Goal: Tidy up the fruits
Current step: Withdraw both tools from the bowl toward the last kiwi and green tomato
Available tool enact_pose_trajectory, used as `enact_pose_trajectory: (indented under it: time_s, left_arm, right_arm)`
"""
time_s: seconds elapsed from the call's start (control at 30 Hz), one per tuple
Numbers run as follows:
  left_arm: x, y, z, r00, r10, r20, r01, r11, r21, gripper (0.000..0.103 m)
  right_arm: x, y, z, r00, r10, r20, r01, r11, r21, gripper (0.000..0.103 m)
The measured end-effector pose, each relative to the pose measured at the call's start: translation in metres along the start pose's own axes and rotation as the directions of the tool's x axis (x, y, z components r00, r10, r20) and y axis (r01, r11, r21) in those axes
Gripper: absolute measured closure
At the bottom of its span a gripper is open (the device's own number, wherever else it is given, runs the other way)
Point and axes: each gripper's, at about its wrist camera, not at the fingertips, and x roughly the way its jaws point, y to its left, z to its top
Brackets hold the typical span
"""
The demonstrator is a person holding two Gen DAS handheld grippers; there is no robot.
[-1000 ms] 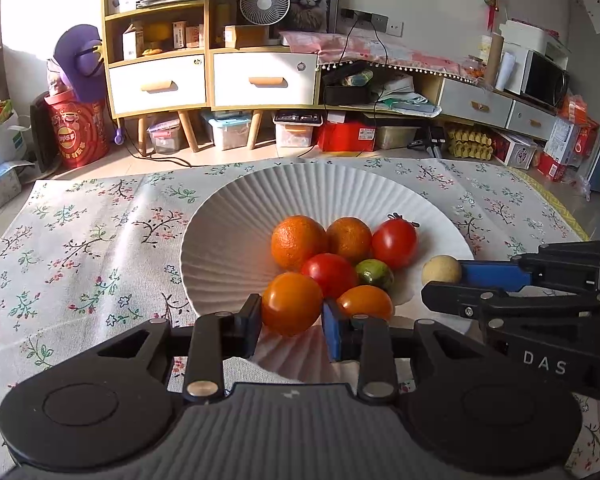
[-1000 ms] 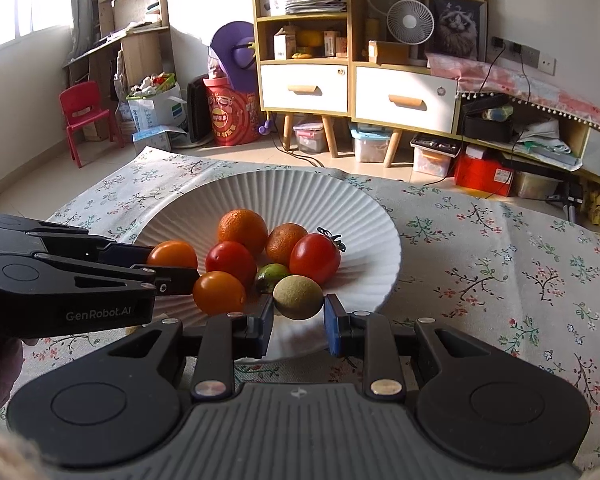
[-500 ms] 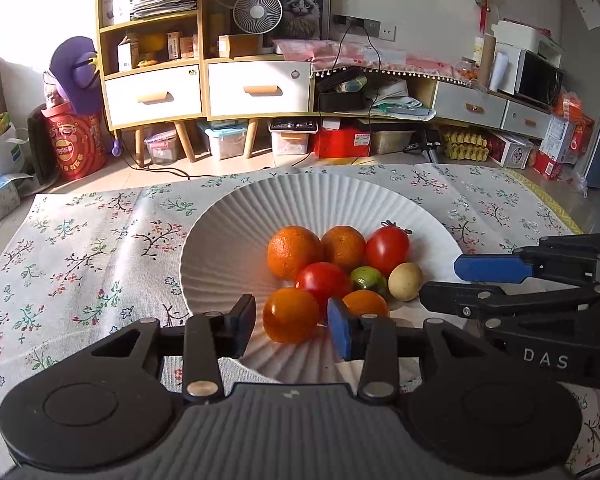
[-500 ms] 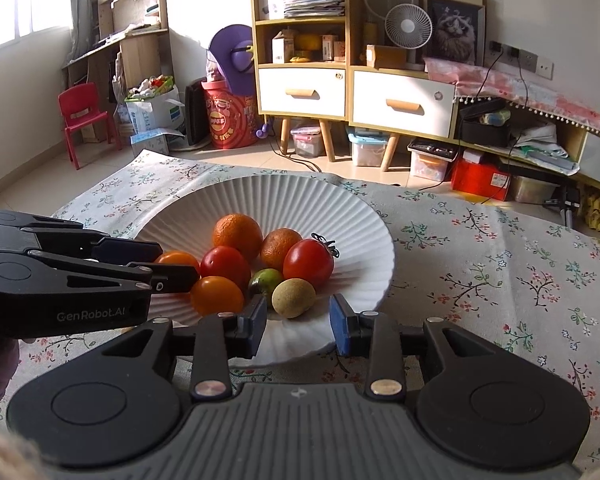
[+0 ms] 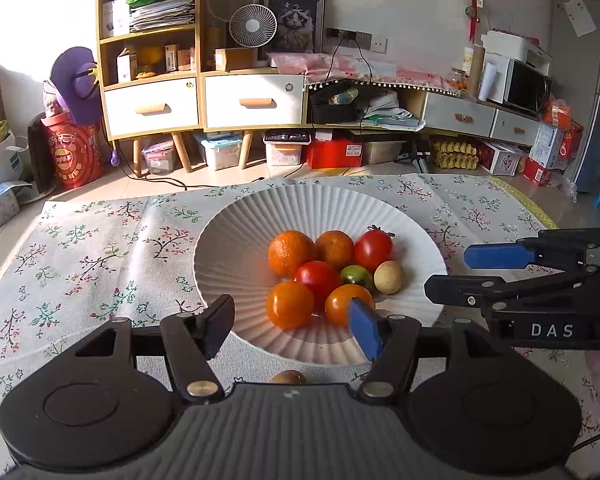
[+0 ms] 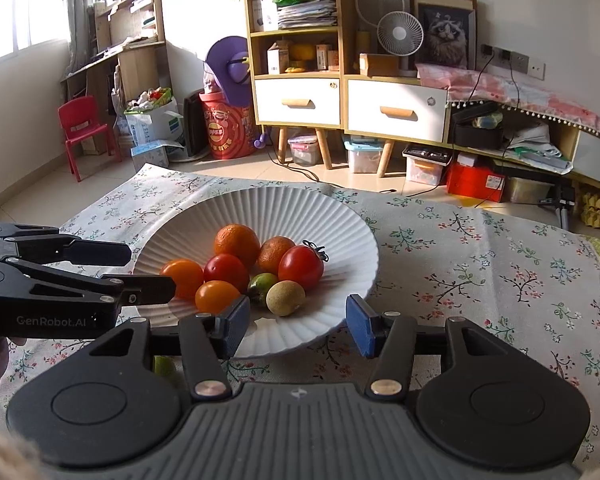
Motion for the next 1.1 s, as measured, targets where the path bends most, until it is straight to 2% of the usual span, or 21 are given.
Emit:
enact_pose_trajectory:
  time_s: [0.2, 0.83, 0.9, 1.1]
  left_arm:
    - [-0.012, 0.005, -0.009, 1.000, -0.002, 0.005, 0.002, 1.000, 0.000, 0.028]
    - [-0.036, 0.025, -0.046, 1.000, 0.008, -0.016, -0.009, 1.000, -0.018, 0.005]
    - [-0.037, 0.027, -0.051, 1.000, 0.015, -0.021, -0.015, 1.000, -0.020, 0.004]
    - [-0.040, 0.038, -0.068, 0.999, 0.027, -0.045, -0.028, 0.999, -0.031, 0.003]
  right_arm:
    - [-0.007, 0.002, -0.004, 1.000, 0.007, -0.003, -0.008, 1.000, -0.007, 0.046]
    - [-0.020, 0.015, -0.026, 0.998, 0.053, -0.040, -0.054, 0.998, -0.033, 0.022]
    - [-0.020, 0.016, -0.028, 0.998, 0.055, -0.043, -0.057, 0.998, -0.034, 0.018]
    - [-0.019, 0.023, -0.040, 0.997, 0.060, -0.058, -0.062, 0.997, -0.043, 0.015]
